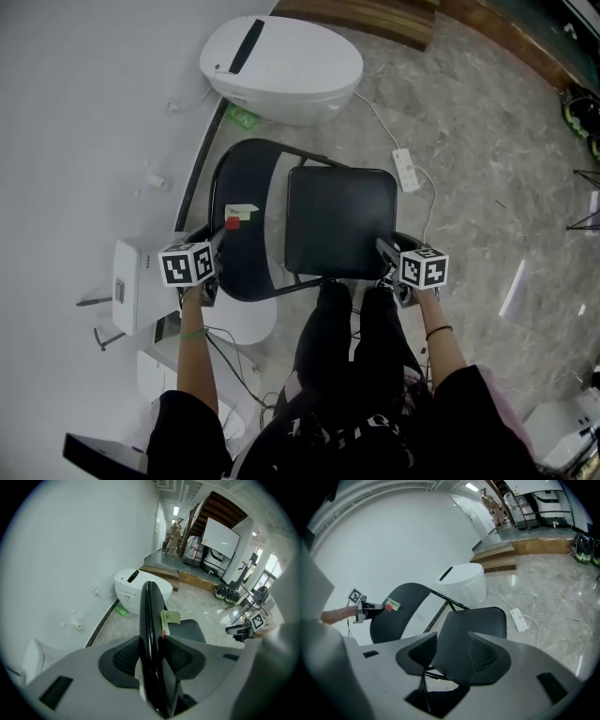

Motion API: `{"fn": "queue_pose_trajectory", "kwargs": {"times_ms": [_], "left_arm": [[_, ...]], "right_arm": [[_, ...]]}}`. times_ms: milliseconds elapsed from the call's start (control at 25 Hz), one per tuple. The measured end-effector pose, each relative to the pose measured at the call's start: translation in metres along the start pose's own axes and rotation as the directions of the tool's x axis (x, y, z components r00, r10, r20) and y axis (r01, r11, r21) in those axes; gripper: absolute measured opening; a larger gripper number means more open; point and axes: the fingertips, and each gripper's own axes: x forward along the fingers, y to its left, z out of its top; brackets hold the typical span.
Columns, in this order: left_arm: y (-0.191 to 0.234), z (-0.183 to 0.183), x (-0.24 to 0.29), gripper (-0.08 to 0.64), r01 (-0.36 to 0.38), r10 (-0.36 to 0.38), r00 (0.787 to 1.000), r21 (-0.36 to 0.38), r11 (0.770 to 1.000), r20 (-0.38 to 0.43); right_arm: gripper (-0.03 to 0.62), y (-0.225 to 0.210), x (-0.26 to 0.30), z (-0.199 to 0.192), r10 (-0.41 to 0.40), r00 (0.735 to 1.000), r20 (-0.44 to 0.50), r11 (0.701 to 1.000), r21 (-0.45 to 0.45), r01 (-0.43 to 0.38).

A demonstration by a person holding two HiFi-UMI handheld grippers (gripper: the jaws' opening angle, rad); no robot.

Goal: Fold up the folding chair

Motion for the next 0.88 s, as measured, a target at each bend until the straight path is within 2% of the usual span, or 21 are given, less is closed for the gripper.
{"fn": "queue_pose_trajectory", "kwargs": {"times_ms": [160,320,440,760,880], "left_arm": [[-0.003,-0.001,0.002,0.16,-0.041,0.04,0.999,0.011,0.999,0.014],[0.0,0.002,0.005,0.16,-0.054,0.053,0.998,0.019,0.998,0.03],[0.001,0.01,0.002,0.16,-0.084,0.081,0.995,0.042,0.996,0.056],[0.0,0.013,0.003,0.16,-0.115,0.107,0.988,0.068,0.991,0.11],[0.0,0.013,0.006,0.16,-0.111,0.1,0.986,0.077,0.991,0.134]], "right_arm": [[0.24,-0.052,0.031,-0.028,-0.028,0.996,-0.079,1.0,0.003,0.029],[0.277,-0.099,0.059,-0.045,-0.072,0.991,-0.114,0.997,-0.007,0.072],[0.289,-0.129,0.073,-0.054,-0.085,0.988,-0.13,0.996,0.025,0.089],[0.336,-0.177,0.121,-0.095,-0.094,0.973,-0.209,0.994,0.034,0.103],[0.337,-0.191,0.139,-0.108,-0.093,0.972,-0.218,0.991,0.071,0.111]]}}
